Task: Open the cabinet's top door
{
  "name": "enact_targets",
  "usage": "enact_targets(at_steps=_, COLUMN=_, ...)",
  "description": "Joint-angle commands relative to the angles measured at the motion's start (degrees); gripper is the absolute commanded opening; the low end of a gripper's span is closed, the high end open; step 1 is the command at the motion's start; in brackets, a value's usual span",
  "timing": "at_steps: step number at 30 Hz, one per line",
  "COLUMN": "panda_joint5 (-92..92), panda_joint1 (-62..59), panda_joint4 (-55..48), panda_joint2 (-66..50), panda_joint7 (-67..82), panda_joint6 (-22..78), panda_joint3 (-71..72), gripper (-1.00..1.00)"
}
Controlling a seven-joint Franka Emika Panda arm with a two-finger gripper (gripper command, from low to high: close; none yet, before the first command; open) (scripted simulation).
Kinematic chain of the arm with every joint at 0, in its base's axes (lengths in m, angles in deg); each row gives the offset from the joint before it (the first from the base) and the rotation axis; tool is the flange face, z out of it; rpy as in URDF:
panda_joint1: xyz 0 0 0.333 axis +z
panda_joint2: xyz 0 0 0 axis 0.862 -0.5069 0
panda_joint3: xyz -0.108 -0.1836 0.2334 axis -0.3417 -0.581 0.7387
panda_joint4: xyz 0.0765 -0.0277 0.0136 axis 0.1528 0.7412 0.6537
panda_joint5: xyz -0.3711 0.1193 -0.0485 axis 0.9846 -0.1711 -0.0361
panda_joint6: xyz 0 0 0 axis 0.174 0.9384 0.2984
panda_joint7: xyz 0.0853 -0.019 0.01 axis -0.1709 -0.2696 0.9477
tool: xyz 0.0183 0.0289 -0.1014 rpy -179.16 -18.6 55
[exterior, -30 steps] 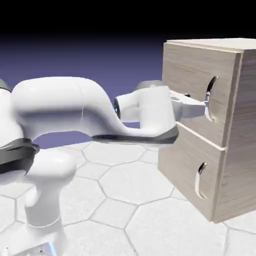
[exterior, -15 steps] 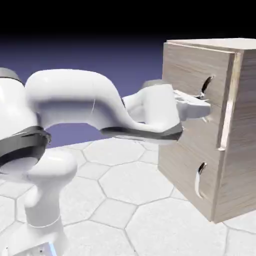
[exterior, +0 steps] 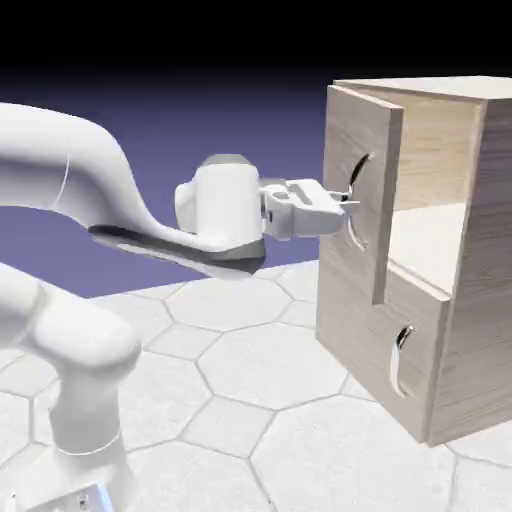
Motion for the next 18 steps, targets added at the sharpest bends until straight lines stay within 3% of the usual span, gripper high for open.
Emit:
enact_targets(at_steps=1, panda_joint5=-1.6, panda_joint1=-1.7, panda_joint4=0.7, panda_joint2=0.2, panda_joint7=-0.1, panda_joint6=0.2, panda_joint3=2.1, gripper=-1.0)
enact_targets(at_steps=7, panda_joint5=-14.6, panda_joint1=-7.3, panda_joint4=5.8, panda_joint2=4.7, panda_joint7=3.9, panda_joint6=4.9, panda_joint3=13.3, gripper=-1.0)
enact_targets(at_steps=18, panda_joint5=-42.0, panda_joint1=-5.4, panda_joint4=10.9, panda_joint2=11.2, panda_joint7=12.0, panda_joint6=22.0, panda_joint3=32.4, gripper=-1.0)
